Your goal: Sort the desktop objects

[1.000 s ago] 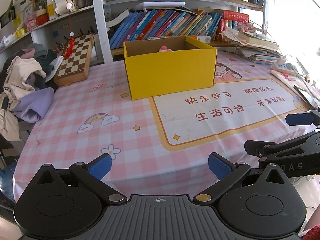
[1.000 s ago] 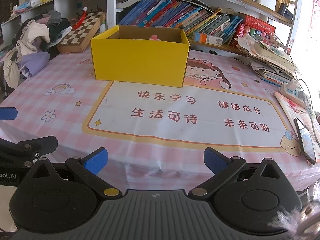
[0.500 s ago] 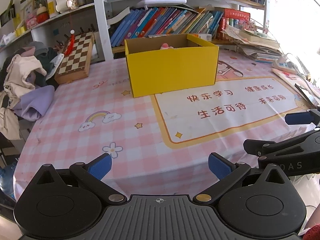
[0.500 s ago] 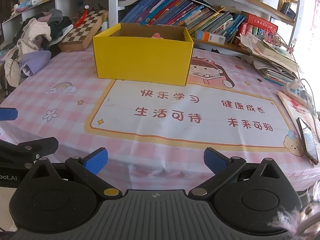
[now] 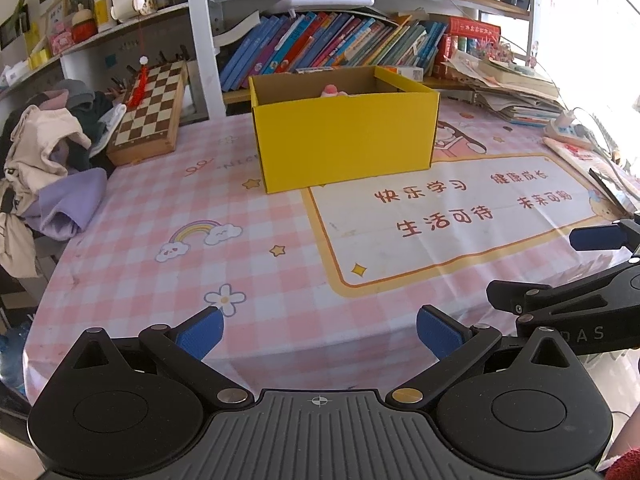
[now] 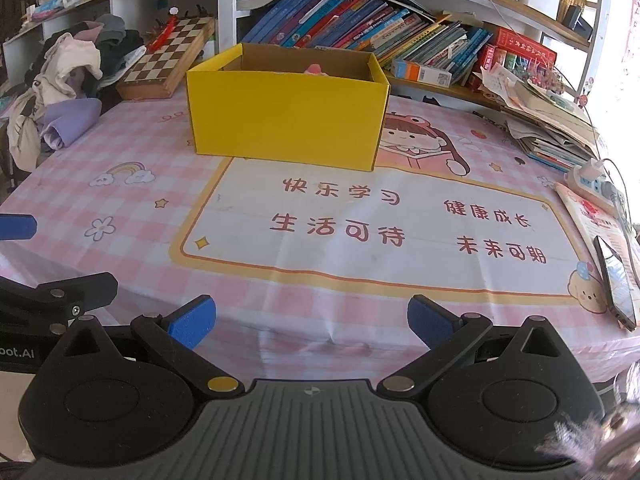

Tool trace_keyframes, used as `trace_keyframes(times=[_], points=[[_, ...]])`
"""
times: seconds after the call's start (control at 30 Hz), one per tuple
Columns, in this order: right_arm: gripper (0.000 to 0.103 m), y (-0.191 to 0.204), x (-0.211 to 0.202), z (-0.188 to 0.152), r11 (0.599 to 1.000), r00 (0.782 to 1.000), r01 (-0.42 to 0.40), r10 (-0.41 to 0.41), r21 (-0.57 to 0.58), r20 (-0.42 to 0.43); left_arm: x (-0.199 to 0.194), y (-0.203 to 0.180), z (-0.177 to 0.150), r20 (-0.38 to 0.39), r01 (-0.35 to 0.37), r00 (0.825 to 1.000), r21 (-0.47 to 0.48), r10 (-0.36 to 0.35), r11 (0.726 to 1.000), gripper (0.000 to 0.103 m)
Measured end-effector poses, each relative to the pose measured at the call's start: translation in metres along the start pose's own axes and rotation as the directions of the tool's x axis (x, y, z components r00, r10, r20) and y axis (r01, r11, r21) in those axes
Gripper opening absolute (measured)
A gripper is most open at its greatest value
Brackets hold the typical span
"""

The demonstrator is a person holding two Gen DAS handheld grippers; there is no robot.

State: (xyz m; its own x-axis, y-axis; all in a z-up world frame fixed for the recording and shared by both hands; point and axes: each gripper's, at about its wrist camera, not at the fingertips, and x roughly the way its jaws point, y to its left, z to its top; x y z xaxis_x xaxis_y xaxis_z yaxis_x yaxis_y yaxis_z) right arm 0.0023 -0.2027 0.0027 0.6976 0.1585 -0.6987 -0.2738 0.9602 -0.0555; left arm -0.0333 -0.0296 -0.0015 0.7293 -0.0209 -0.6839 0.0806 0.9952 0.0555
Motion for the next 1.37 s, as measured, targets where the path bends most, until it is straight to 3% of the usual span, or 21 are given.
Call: trace_keyframes(times=[1.37], points=[[0.103, -0.0005, 0.0039, -0.0003, 1.000, 1.000, 0.001, -0.001, 0.001, -0.005, 0.0045, 0.0022, 0.0041, 0.000, 0.004, 1.000, -0.010, -0.004, 1.000, 0.103]])
